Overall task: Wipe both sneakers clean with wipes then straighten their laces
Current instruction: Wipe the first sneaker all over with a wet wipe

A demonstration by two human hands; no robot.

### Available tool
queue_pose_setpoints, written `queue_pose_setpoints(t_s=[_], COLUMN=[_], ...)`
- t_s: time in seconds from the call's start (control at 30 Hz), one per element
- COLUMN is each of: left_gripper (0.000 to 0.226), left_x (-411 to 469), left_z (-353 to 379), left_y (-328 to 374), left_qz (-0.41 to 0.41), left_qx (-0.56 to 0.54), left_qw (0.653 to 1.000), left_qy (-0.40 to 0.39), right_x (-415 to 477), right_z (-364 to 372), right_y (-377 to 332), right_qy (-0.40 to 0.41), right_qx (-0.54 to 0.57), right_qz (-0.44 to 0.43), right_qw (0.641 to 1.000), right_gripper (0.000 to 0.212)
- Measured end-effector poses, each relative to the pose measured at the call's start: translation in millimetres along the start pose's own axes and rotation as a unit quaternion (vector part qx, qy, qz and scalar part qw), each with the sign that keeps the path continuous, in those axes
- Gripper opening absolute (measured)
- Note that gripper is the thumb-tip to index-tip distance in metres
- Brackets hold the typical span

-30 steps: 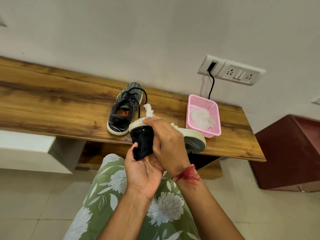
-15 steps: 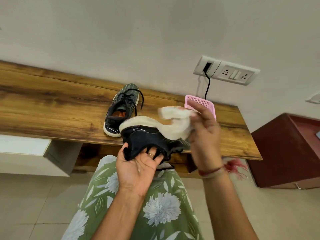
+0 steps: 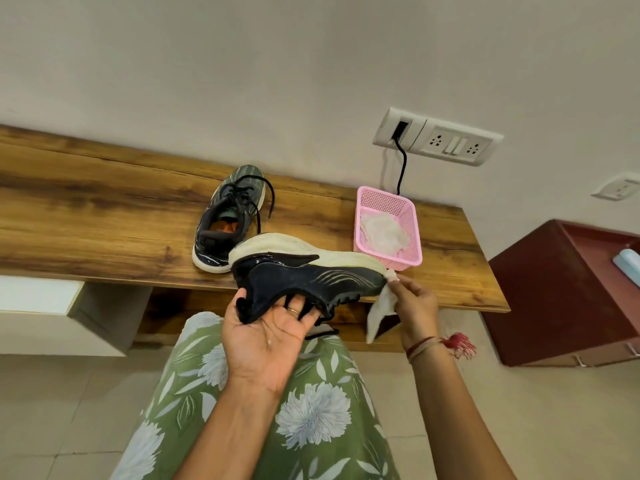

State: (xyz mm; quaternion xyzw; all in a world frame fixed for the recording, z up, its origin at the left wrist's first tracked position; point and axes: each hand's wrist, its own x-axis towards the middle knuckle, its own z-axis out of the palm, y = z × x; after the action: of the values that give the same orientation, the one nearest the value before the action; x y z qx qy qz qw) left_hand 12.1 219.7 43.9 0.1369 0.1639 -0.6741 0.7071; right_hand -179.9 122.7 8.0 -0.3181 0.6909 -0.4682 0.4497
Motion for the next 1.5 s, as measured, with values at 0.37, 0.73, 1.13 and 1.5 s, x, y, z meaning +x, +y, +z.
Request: queue_pose_setpoints(t_s=[0.37,0.73,1.13,1.5], left_gripper=[0.049,0.053,0.047,0.047], left_x=[-1,-1,-2,-1], left_z=[0,1,1,-7], left_y=[-10,-1,6,4], left_qz=[-0.023,-0.027,0.042,0.088], left_qx=[-0.001,0.026,0.029,0.058], left_qw=[0.999,0.999,0.998,0.993], left_qy=[0.032,0.023,0.026,0.056], right_x=[-19,-77,-118,-119], right_z=[38,79,106,110], right_y=[-4,-17,-36,-36], right_qy=[0.147,0.001,-0.07,-0.185], right_qx=[-0.215,-0.258,-0.195,-0.195], right_qz=[-0.129,-0.357,-0.505,-0.584], right_qw=[0.957,0.898,0.838,0.766], right_gripper=[0.017,0.013,0.017,0.022])
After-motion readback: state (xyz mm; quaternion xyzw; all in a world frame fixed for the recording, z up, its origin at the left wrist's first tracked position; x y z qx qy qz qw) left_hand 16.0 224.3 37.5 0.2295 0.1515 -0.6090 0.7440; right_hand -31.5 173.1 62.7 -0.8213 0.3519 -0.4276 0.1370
